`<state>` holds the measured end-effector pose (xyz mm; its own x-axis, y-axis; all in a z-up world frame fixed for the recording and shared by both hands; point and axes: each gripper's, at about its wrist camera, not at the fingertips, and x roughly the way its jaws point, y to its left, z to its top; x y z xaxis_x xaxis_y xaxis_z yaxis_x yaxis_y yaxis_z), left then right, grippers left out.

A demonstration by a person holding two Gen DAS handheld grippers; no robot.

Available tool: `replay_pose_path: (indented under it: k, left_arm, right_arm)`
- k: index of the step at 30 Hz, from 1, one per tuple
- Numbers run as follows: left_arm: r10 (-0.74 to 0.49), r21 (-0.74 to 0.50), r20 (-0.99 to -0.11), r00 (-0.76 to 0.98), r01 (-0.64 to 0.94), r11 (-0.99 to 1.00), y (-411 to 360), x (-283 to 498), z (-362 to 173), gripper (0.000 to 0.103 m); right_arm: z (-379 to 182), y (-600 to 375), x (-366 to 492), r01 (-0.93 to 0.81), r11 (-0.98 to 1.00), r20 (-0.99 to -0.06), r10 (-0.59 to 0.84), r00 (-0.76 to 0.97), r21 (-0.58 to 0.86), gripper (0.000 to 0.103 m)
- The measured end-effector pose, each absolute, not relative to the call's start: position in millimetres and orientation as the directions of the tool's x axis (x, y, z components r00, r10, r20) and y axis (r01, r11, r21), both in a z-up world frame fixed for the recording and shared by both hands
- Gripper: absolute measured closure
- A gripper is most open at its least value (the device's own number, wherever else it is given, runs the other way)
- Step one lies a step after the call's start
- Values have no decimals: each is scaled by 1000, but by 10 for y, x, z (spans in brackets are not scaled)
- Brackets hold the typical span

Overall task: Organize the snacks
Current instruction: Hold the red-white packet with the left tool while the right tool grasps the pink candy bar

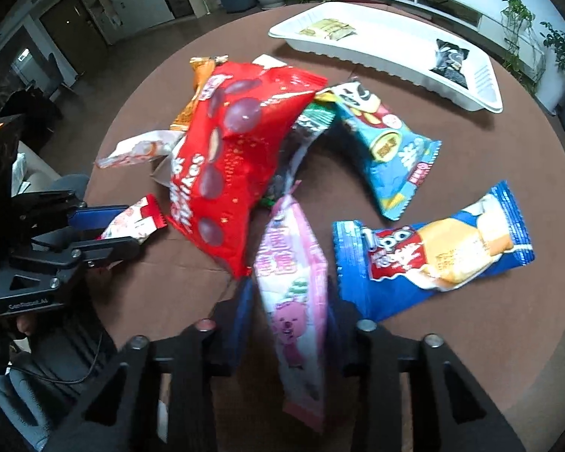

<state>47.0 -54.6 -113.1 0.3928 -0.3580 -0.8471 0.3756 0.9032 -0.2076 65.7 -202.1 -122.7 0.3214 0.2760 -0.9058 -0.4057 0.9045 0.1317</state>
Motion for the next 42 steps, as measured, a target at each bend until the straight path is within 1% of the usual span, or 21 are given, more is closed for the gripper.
replay_pose_path:
  k: [2,4,7,15,21,28,35,38,42]
  left_arm:
    - [-351,-196,-848,397,379,904,-557,454,-1128,72]
    - [-345,-190,-848,402,378,906,-567,448,-1127,73]
    - [-350,-196,-845,405,375,906,-552,444,-1130,74]
    - [-371,-221,-834,409,368,903,-494,410,-1126,75]
    - [-422,-274,-813,402,376,885,-421,350,-1055,75]
    - [-488,-343,-782,388,386,856,-355,302,-916,75]
    - [-574,-431,-717,396,396,811,-180,295,-568,75]
    - [-581,-438,-686,438,390,810,-22,397,-343,75]
    - [-556,-409,-669,494,380,830,156,655,-80,75]
  right_arm:
    - [-1232,-1988,638,-414,904,-908,259,330,108,74]
    - [-1235,-1930,601,-423,902,-907,245,344,84,82]
    - [-1227,-1917,546,-411,906,-898,259,355,99,86]
    - [-1082,-2065,391,-347,928,-865,282,415,136,88]
    - [-912,-2260,271,-291,932,-823,336,459,218,89]
    - [-877,-2392,288,-250,925,-796,375,475,286,89]
    - [-776,-2701,365,-181,916,-754,398,523,358,89]
    - [-695,-2952,431,-124,915,-736,384,558,383,89]
    - [-565,-3243,544,-64,918,-720,348,601,390,89]
